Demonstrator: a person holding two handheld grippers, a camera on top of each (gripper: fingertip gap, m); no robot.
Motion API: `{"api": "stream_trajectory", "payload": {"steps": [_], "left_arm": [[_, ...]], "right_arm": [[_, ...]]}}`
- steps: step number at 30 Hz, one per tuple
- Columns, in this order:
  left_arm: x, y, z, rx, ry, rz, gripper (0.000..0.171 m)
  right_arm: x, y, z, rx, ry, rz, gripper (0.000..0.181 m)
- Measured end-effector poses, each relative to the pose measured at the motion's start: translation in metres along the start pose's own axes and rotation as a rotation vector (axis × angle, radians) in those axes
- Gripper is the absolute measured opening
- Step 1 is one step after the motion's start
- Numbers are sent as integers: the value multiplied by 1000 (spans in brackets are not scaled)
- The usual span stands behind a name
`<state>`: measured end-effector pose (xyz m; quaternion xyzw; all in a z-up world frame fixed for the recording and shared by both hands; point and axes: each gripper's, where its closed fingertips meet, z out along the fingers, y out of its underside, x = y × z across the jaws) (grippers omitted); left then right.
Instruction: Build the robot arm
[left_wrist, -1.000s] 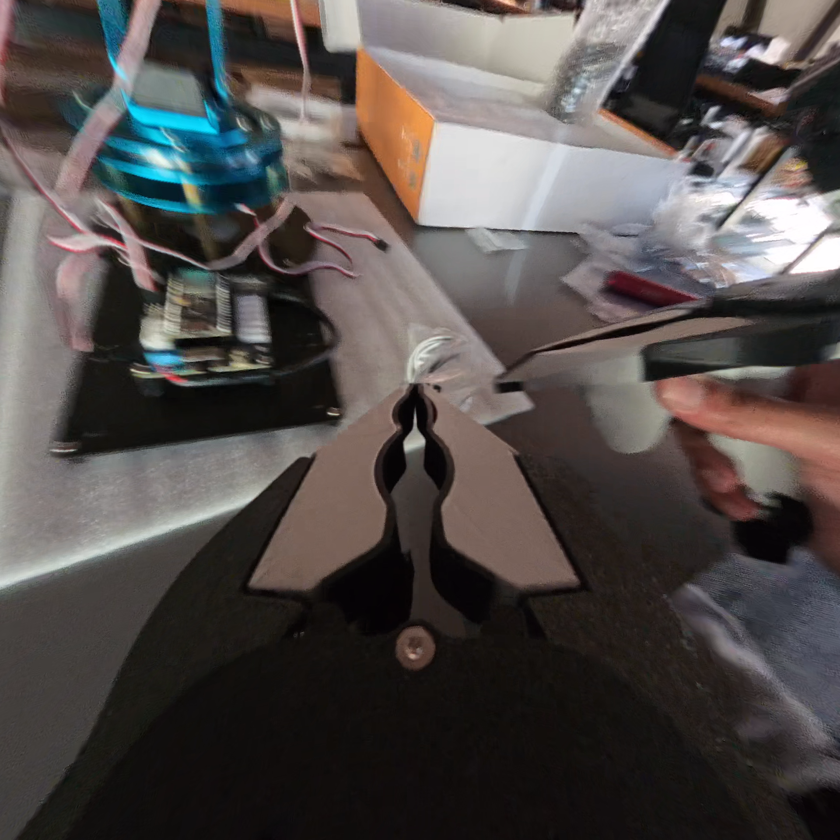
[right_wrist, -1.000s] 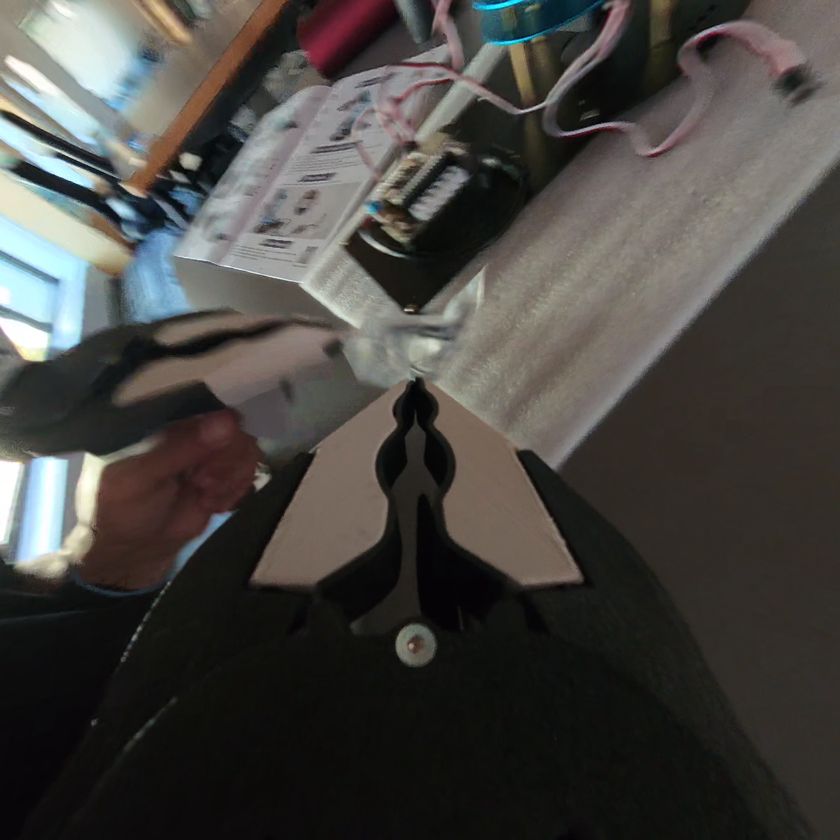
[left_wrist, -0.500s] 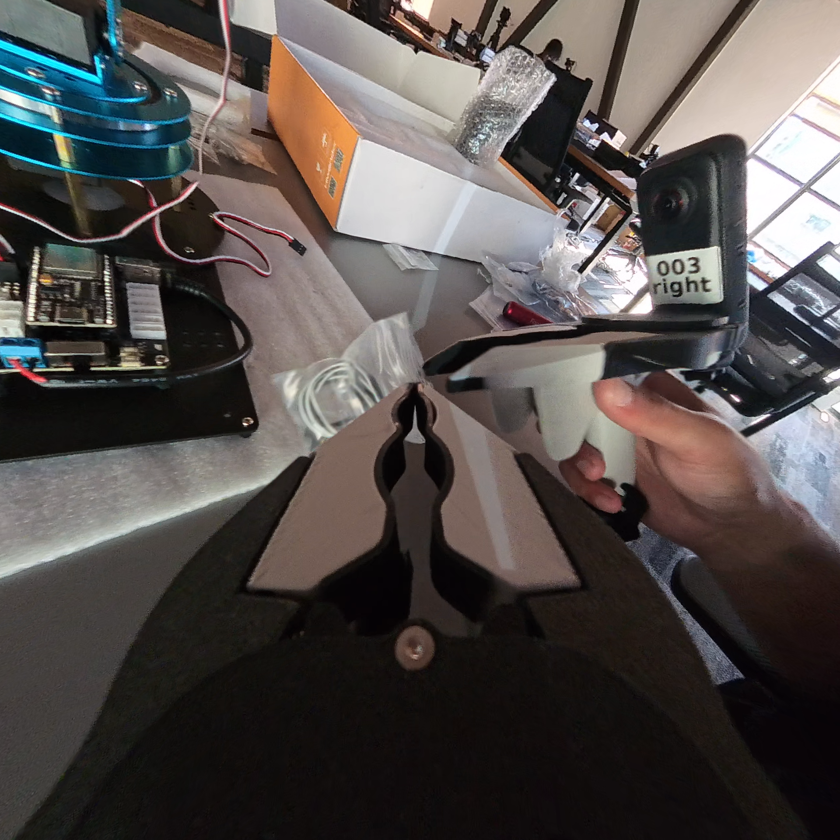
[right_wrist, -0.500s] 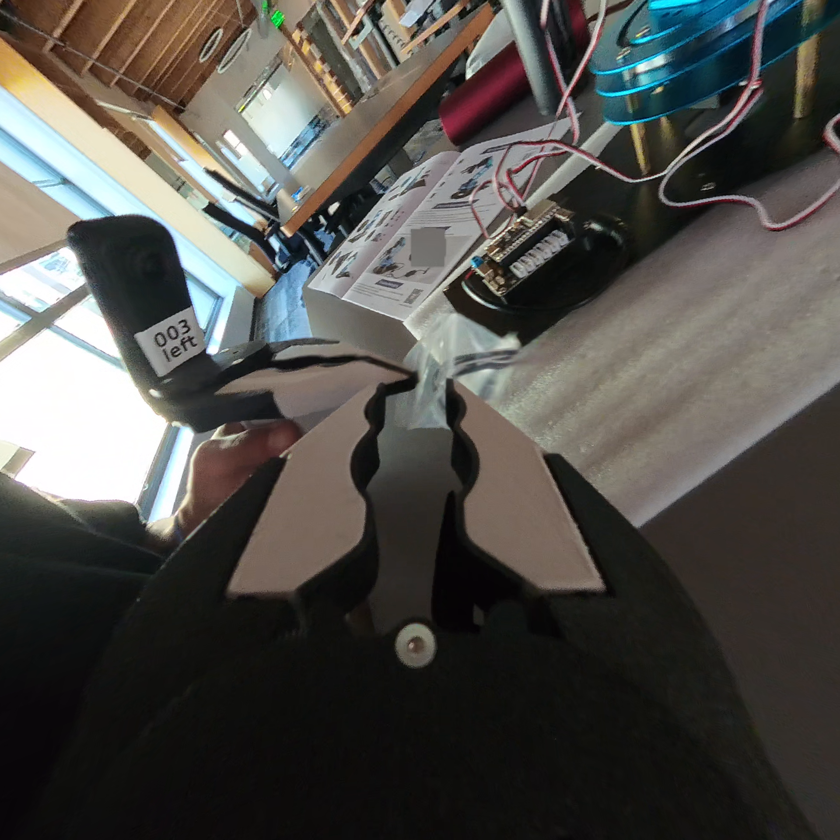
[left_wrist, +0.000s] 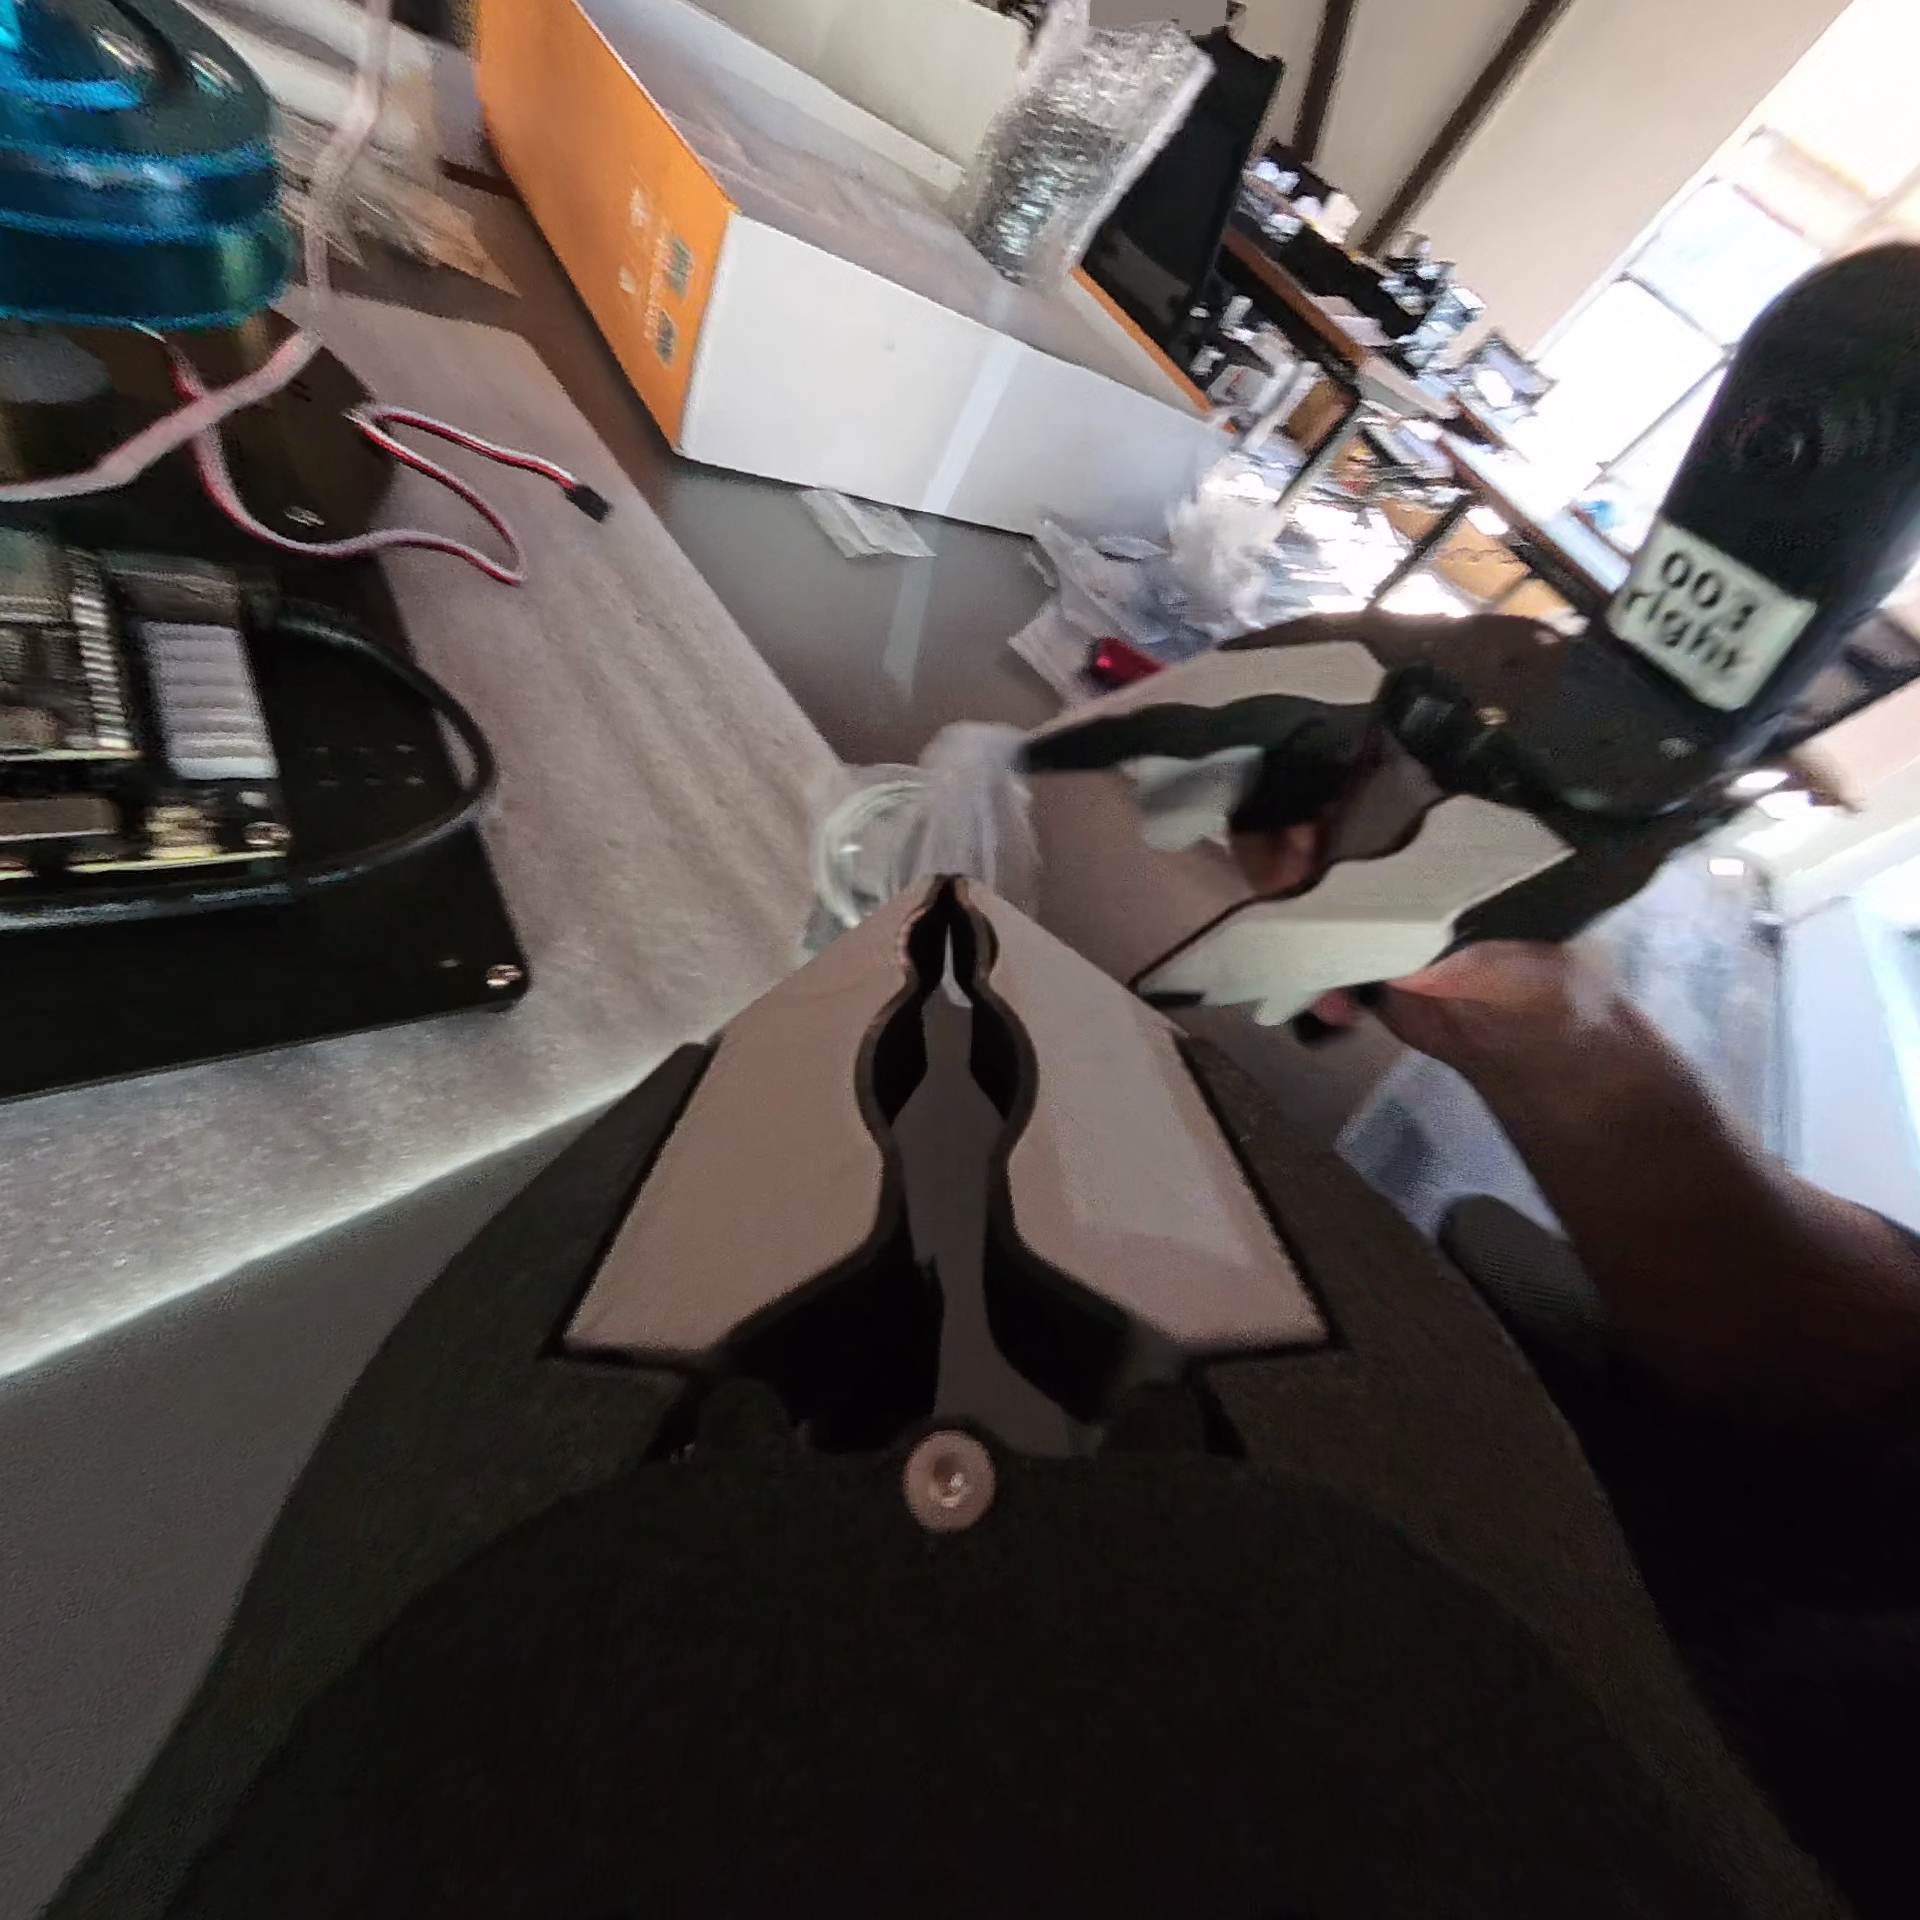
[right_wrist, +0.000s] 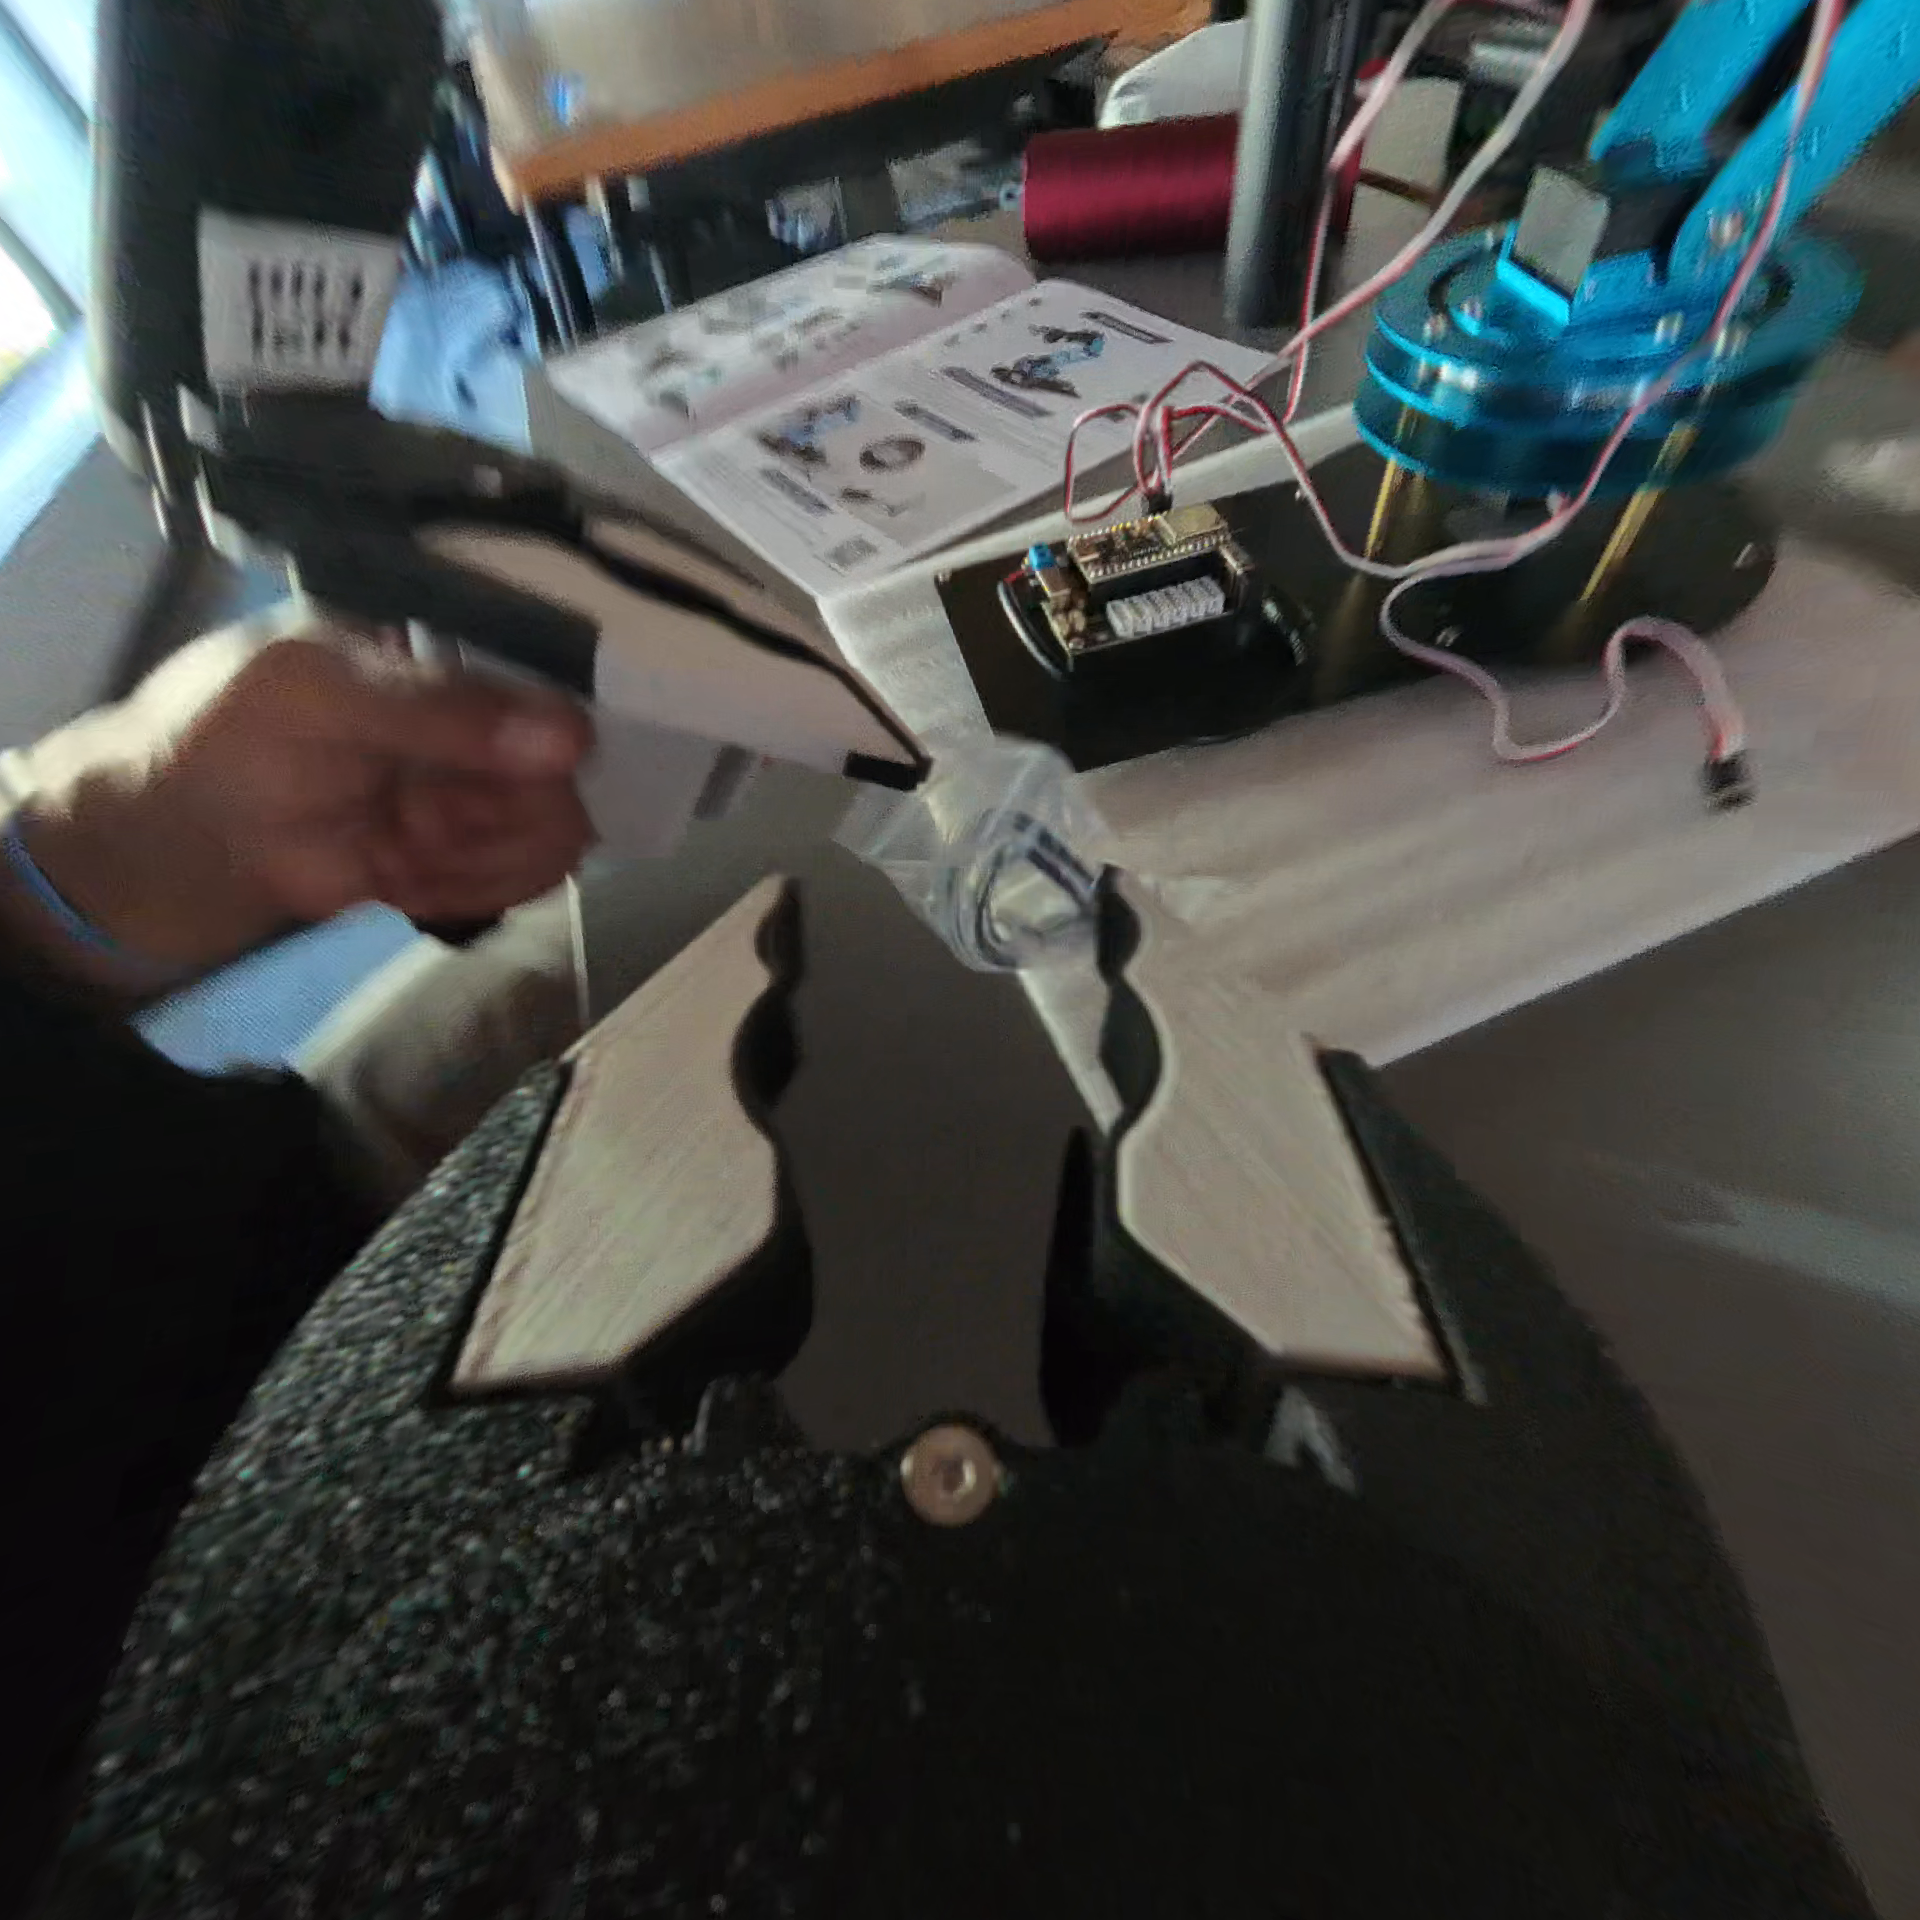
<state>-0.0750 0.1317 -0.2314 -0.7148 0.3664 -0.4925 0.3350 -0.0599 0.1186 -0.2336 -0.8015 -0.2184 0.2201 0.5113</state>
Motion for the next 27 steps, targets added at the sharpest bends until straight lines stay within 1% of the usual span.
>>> {"api": "stream_trajectory", "payload": {"steps": [2, 3, 4, 5, 6, 7, 8, 9, 10, 11, 12, 14, 15, 17, 18, 20, 21, 23, 24, 25, 26, 27], "left_arm": [[11, -4, 0, -23, 100, -88, 0], [15, -7, 0, -32, 144, -138, 0], [18, -10, 0, -43, 183, -176, 0], [21, -12, 0, -50, 214, -210, 0], [23, -14, 0, -56, 242, -245, 0], [25, -15, 0, -64, 264, -276, 0], [24, -16, -1, -68, 271, -301, 0], [20, -17, -2, -67, 264, -309, 0], [13, -19, -5, -62, 243, -300, 0], [6, -22, -10, -56, 232, -290, 0], [4, -23, -14, -56, 248, -295, 0], [5, -20, -14, -66, 245, -264, 0], [5, -20, -14, -64, 241, -238, 0], [13, -24, -17, -50, 292, -231, 0], [17, -27, -19, -43, 315, -224, 0], [26, -34, -26, -25, 375, -203, 0], [30, -37, -29, -19, 399, -193, 0], [37, -43, -36, -4, 450, -180, 0], [40, -45, -39, 2, 480, -186, 0], [41, -49, -42, 14, 504, -202, 0], [41, -51, -44, 24, 527, -220, 0], [39, -52, -45, 28, 539, -240, 0]], "right_arm": [[8, -1, -3, -22, 38, -203, 75], [11, -3, -1, -23, 48, -269, 84], [10, -5, 4, -22, 26, -313, 88], [7, -11, 8, -3, 14, -352, 88], [4, -14, 12, 15, -6, -384, 84], [1, -15, 17, 6, -23, -396, 76], [-1, -14, 21, -6, -36, -412, 62], [-3, -16, 21, 1, -45, -426, 56], [-5, -19, 18, 21, -51, -437, 38], [-5, -22, 14, 39, -58, -437, 16], [-9, -23, 11, 45, -95, -422, 7], [-10, -21, 11, 34, -118, -411, 6], [-9, -19, 11, 24, -112, -423, 10], [-10, -18, 11, 30, -139, -374, 32], [-11, -18, 7, 38, -172, -346, 45], [-10, -19, -2, 65, -243, -272, 58], [-9, -20, -7, 80, -291, -227, 60], [-15, -20, -18, 98, -442, -134, 58], [-18, -24, -23, 132, -496, -101, 52], [-24, -30, -29, 177, -554, -83, 41], [-28, -34, -33, 211, -594, -73, 26], [-27, -37, -33, 228, -596, -63, 16]]}}
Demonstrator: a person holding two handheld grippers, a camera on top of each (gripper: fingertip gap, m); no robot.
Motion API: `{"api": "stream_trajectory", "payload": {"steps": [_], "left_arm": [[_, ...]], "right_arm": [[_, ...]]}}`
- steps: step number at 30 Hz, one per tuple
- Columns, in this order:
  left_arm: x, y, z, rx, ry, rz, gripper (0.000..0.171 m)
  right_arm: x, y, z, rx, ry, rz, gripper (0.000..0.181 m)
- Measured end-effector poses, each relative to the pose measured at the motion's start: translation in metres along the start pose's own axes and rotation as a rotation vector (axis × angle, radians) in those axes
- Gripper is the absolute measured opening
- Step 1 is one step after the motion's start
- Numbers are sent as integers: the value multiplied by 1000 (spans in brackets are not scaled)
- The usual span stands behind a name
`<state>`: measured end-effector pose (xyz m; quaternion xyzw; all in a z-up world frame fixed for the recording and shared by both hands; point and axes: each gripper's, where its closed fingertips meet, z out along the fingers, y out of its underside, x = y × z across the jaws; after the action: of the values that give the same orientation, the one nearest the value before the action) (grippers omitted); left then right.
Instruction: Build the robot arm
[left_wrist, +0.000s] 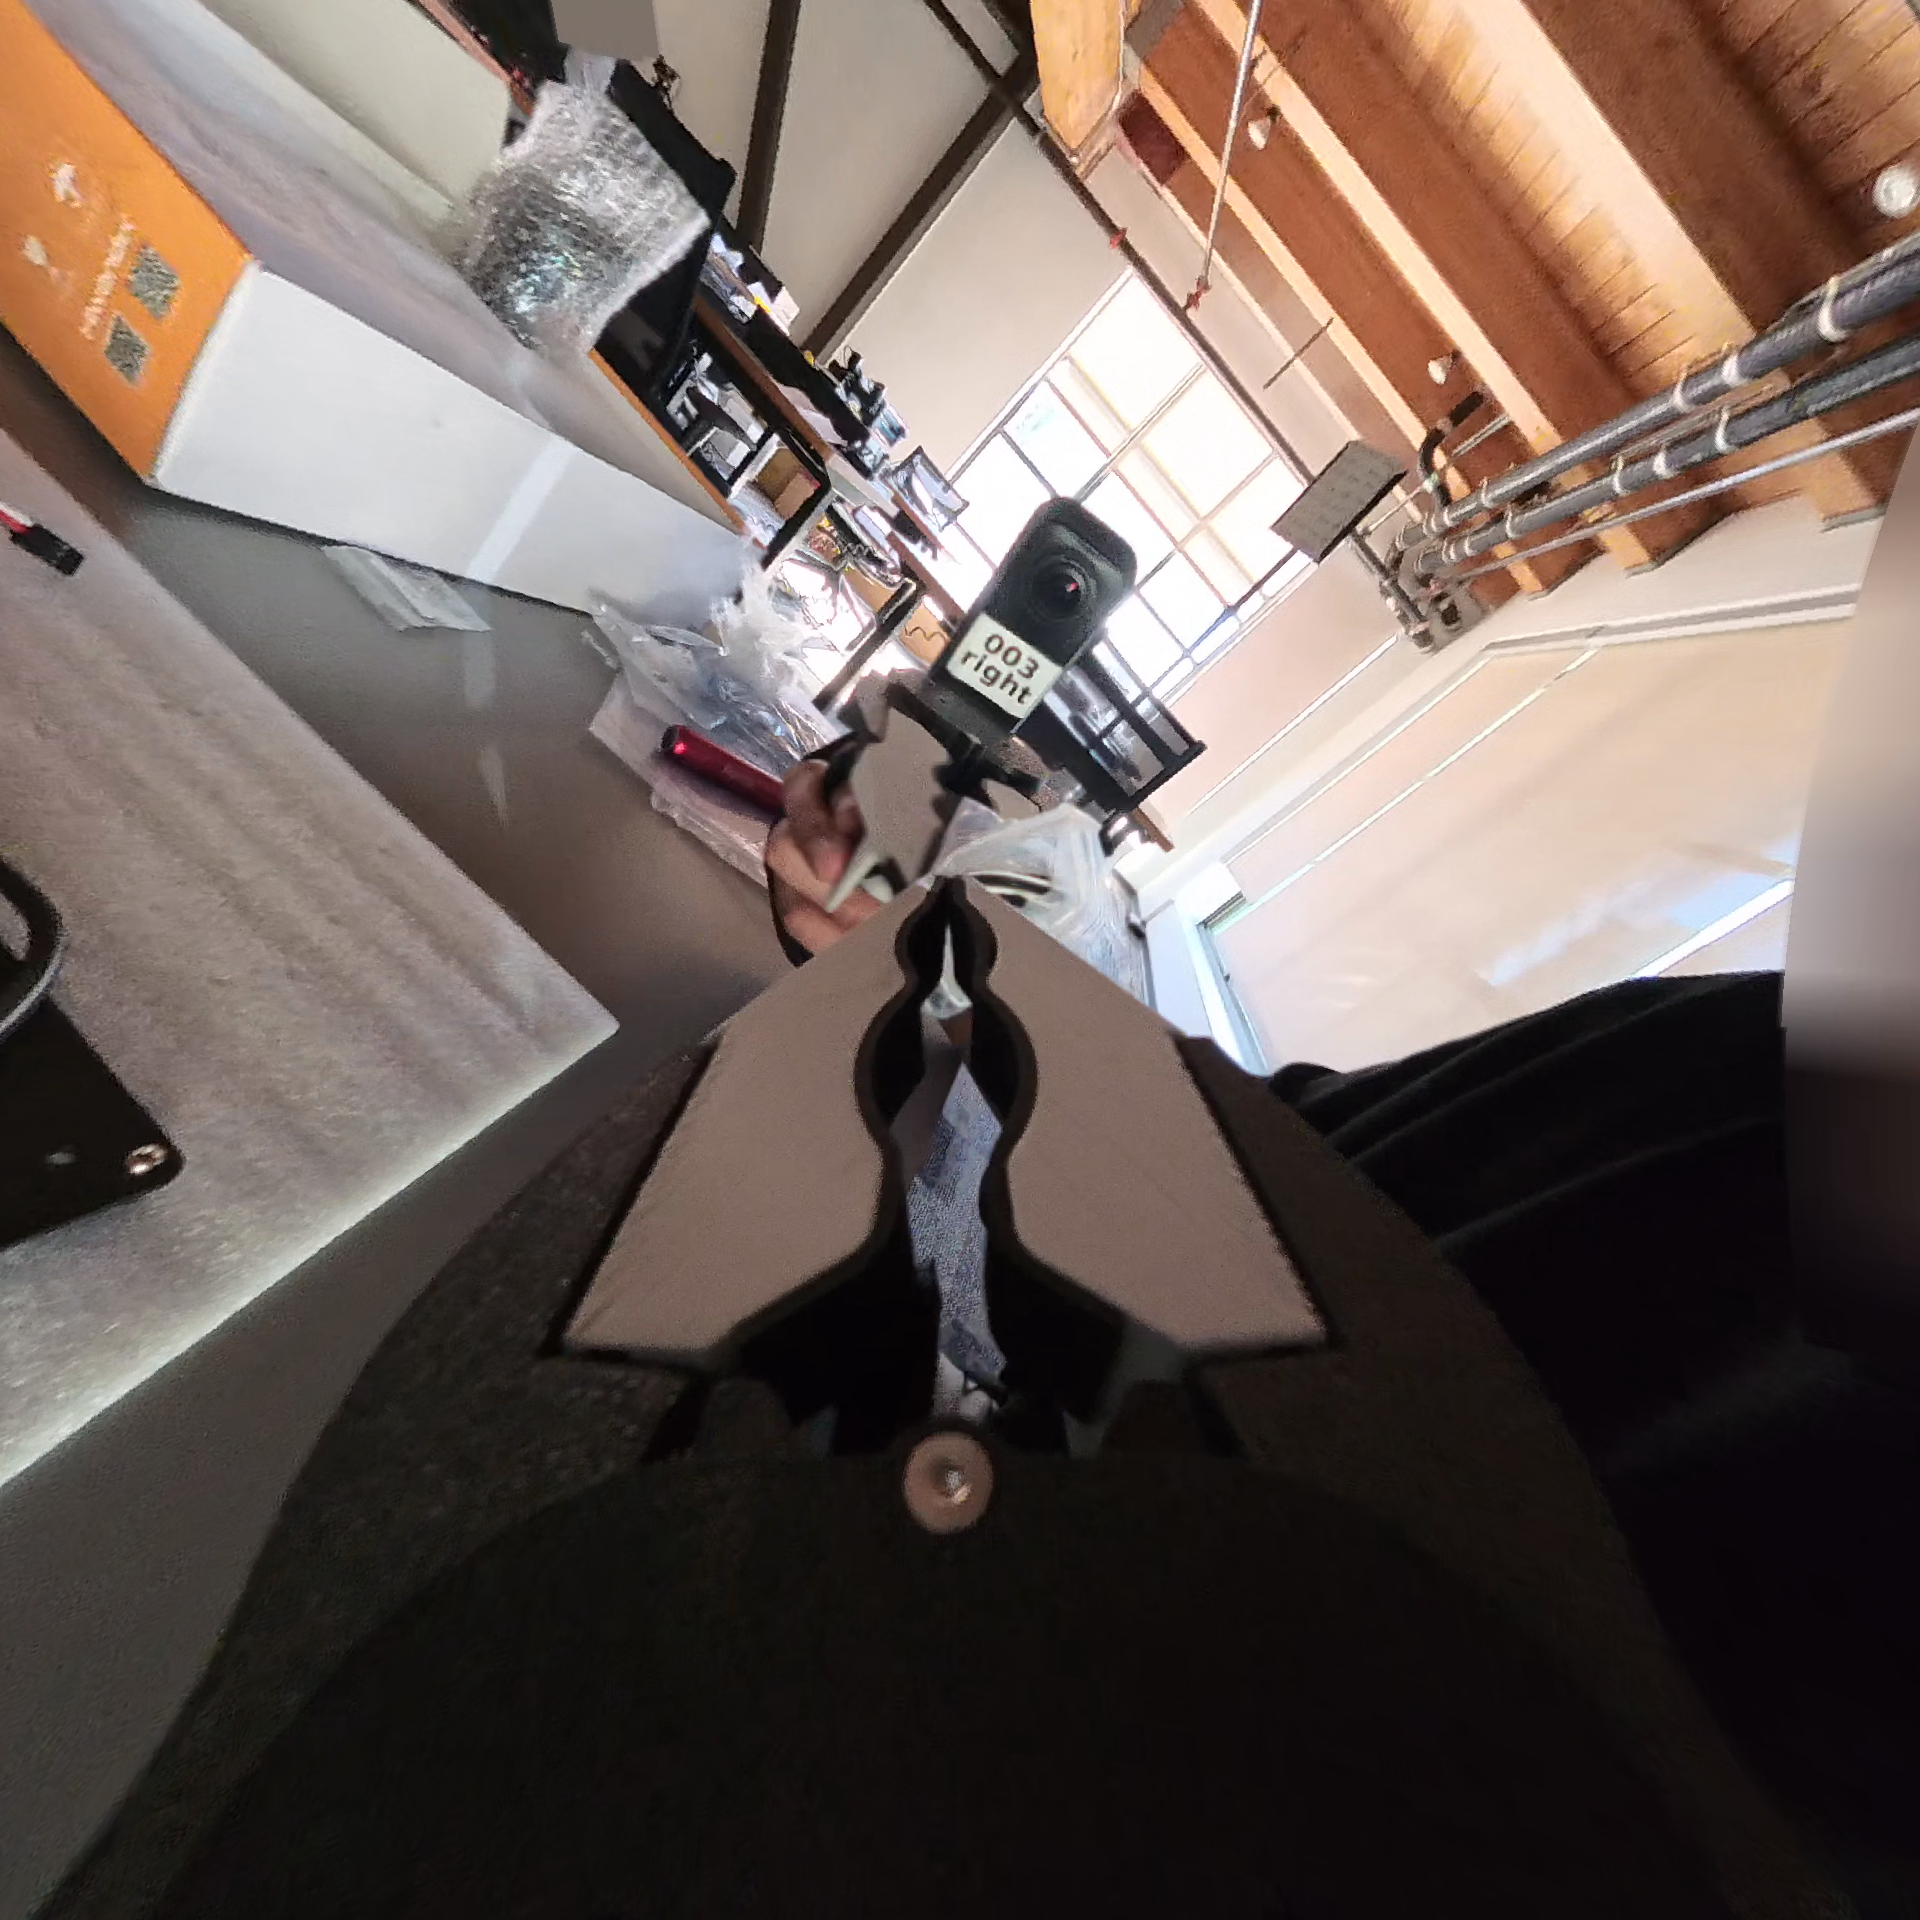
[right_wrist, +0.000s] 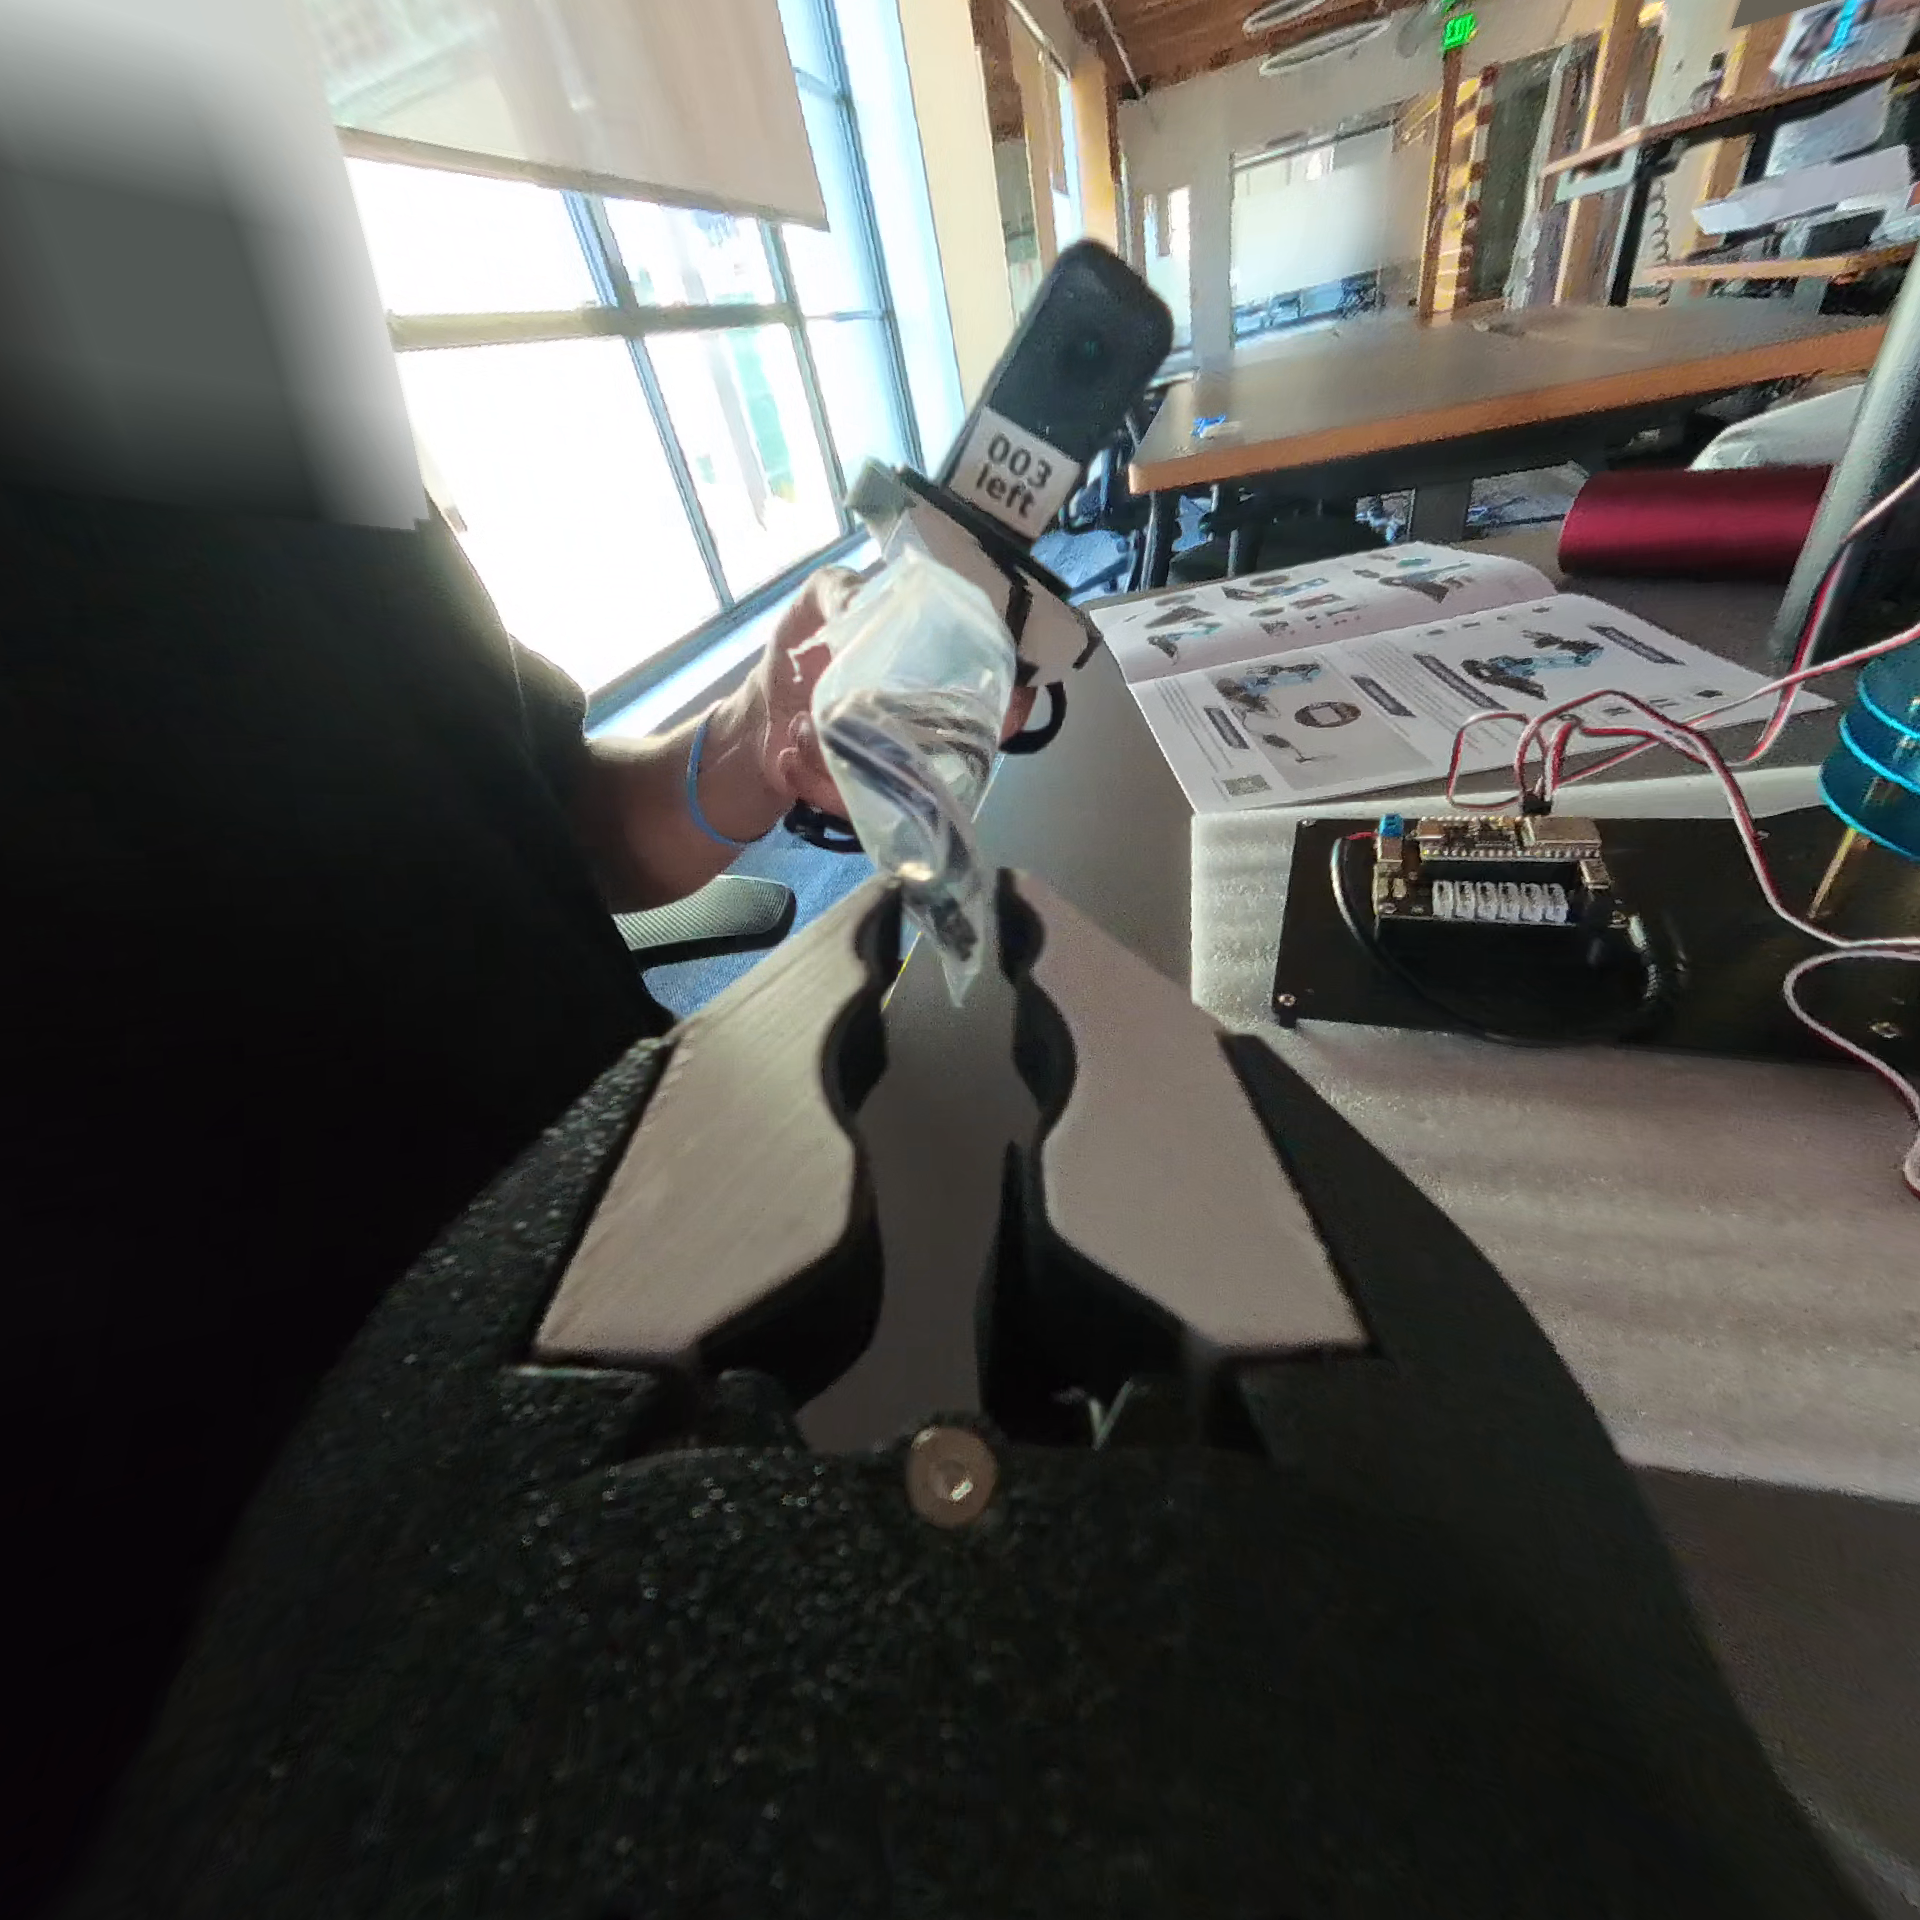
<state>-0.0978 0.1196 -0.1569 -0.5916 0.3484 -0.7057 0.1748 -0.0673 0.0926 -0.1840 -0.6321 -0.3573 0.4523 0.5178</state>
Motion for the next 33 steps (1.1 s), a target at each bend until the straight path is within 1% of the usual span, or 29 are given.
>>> {"api": "stream_trajectory", "payload": {"steps": [1, 4, 6, 9, 10, 12, 13, 14, 15, 16, 17, 18, 19, 20, 21, 23, 24, 25, 26, 27, 28, 29, 30, 31, 32, 33], "left_arm": [[-5, 0, -2, 6, -8, -13, 0], [-25, 3, -9, 14, -64, -25, 0], [-35, 9, -9, 13, -88, -41, 0], [-44, 16, -7, -1, -141, 9, 0], [-47, 15, -7, 2, -162, 27, 0], [-58, 15, -10, -11, -241, 83, 1], [-64, 15, -13, -15, -290, 113, 11], [-69, 14, -16, -19, -327, 136, 19], [-71, 14, -18, -26, -351, 152, 20], [-72, 14, -19, -33, -363, 167, 20], [-71, 15, -17, -45, -366, 186, 20], [-70, 18, -14, -68, -362, 214, 21], [-68, 20, -8, -95, -359, 249, 23], [-66, 22, -1, -126, -359, 295, 26], [-63, 22, 8, -159, -360, 352, 30], [-60, 21, 27, -221, -361, 471, 42], [-59, 17, 36, -241, -362, 514, 44], [-57, 11, 44, -239, -357, 541, 45], [-53, 6, 52, -237, -329, 550, 44], [-49, 5, 60, -249, -287, 540, 44], [-47, 5, 67, -263, -249, 520, 43], [-45, 6, 73, -280, -216, 504, 35], [-46, 9, 77, -306, -190, 498, 13], [-48, 10, 79, -320, -189, 500, 9], [-51, 6, 78, -305, -195, 493, 7], [-50, 3, 75, -288, -186, 472, 0]], "right_arm": [[1, -1, 0, 5, -1, 8, 7], [11, -6, -7, 38, 23, 102, 0], [15, -3, -10, 34, 29, 155, 0], [18, -6, -11, 52, 42, 209, 0], [23, -2, -12, 27, 60, 241, 0], [39, 12, -15, -71, 166, 241, 0], [45, 15, -20, -110, 209, 254, 0], [64, 21, -32, -187, 344, 234, 0], [88, 32, -54, -334, 546, 162, 0], [96, 40, -69, -520, 636, 68, 0], [85, 41, -68, -629, 572, 36, 0], [80, 34, -66, -670, 526, 37, 0], [86, 30, -72, -739, 546, 34, 0], [83, 36, -77, -853, 489, 62, 0], [80, 34, -76, -905, 428, 50, 0], [70, 20, -68, -914, 308, 49, 0], [67, 18, -68, -955, 274, 30, 0], [60, 15, -66, -985, 213, -8, 0], [56, 11, -61, -986, 185, -56, 0], [59, 5, -56, -973, 200, -82, 0], [55, 4, -51, -971, 169, -61, 0], [47, 5, -47, -971, 121, -60, 0], [47, 5, -46, -972, 118, -87, 0], [50, 6, -49, -989, 136, -94, 0], [52, 4, -54, -993, 156, -99, 0], [56, -3, -58, -962, 178, -105, 0]]}}
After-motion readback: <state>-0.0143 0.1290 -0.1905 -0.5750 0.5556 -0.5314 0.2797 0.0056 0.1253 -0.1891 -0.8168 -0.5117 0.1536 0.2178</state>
